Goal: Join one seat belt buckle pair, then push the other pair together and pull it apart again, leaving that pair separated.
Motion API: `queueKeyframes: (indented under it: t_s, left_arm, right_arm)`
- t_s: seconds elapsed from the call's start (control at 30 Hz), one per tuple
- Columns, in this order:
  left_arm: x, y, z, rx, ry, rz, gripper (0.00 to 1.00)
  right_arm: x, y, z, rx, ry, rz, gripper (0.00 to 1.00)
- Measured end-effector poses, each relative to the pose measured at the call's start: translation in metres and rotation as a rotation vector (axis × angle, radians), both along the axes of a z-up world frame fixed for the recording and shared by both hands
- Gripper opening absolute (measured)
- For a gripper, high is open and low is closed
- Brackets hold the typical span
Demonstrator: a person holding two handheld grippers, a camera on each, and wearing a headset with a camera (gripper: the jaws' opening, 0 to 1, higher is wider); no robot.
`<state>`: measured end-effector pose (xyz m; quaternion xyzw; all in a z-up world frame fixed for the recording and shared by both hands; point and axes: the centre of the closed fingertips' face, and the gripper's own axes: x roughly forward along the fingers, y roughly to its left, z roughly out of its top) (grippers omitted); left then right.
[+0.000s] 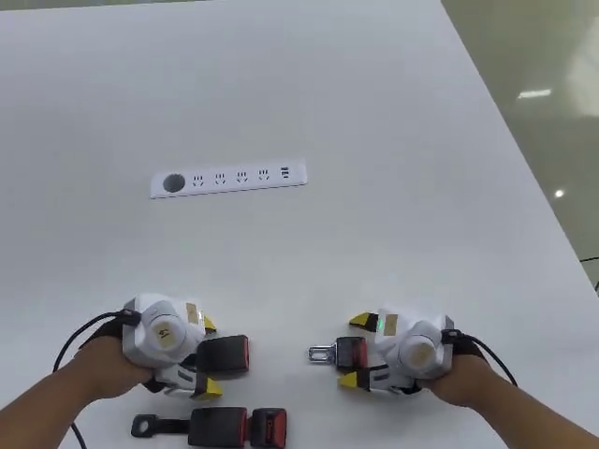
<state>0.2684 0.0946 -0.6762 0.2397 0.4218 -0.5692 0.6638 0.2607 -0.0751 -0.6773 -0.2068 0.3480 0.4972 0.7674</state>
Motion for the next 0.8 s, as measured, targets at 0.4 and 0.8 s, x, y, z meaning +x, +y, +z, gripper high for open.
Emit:
queueKeyframes:
  t_s: [0.4,0.8]
  left_arm:
    - [0.026,0.013,0.034,-0.198,-0.056,0.328,0.92]
    - [0.018,0.033,0.067,-0.308,-0.151,0.529,1.0]
  right_arm:
    - [0.015,-0.011,0.02,0.121,-0.109,-0.362,0.71]
    - [0.005,-0.012,0.055,0.161,-0.213,-0.543,0.8]
